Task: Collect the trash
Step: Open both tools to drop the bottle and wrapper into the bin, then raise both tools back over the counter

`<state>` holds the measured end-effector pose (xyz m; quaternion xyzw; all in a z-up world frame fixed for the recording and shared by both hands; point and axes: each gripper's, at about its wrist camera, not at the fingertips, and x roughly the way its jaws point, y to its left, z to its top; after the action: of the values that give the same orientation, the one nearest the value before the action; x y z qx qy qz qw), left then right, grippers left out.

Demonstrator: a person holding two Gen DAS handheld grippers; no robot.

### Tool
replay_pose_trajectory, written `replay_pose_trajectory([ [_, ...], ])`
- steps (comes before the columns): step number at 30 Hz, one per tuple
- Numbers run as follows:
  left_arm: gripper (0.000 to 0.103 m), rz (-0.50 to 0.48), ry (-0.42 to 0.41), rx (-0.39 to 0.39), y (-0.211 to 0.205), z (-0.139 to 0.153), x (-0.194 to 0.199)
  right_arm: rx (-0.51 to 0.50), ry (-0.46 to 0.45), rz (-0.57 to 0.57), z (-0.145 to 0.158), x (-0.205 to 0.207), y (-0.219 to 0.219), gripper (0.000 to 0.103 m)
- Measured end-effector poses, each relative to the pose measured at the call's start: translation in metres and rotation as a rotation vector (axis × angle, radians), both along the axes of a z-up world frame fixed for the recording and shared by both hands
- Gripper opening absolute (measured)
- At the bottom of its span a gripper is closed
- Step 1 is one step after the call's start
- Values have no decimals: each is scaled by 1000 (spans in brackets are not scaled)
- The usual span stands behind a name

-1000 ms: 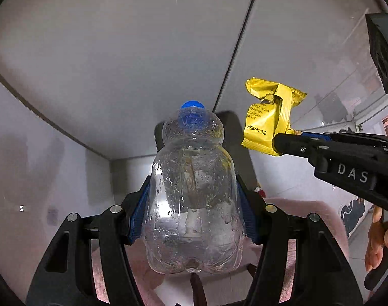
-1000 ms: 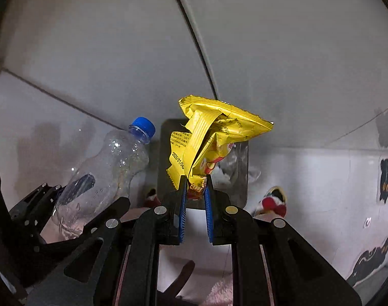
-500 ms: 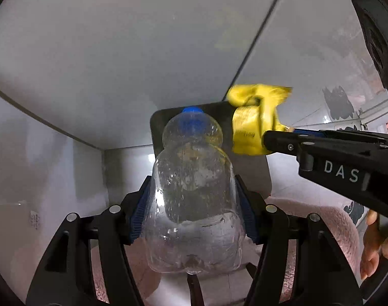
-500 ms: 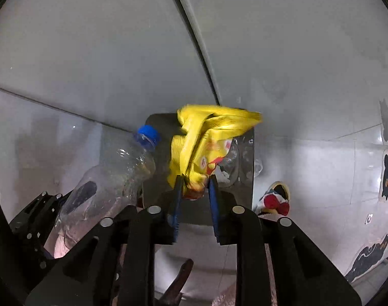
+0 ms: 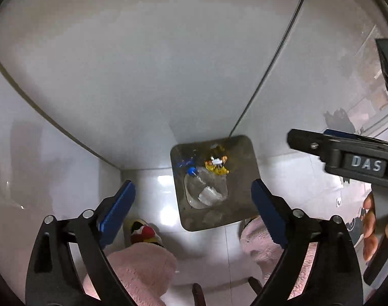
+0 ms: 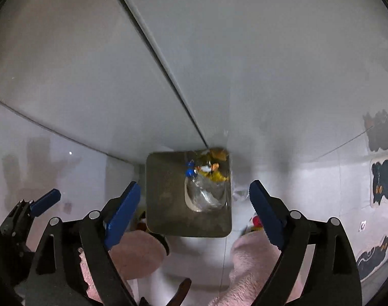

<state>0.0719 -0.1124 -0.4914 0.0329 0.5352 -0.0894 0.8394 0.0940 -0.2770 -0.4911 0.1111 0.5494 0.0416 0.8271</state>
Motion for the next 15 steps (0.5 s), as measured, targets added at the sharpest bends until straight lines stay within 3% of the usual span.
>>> replay_pose_trajectory([
  [3, 92, -3, -60, 1, 3, 31, -12, 15, -68, 6, 34, -15, 0, 95],
  [15, 92, -7, -296, -37, 9, 166, -27, 54, -404, 22, 201, -53, -13, 97],
])
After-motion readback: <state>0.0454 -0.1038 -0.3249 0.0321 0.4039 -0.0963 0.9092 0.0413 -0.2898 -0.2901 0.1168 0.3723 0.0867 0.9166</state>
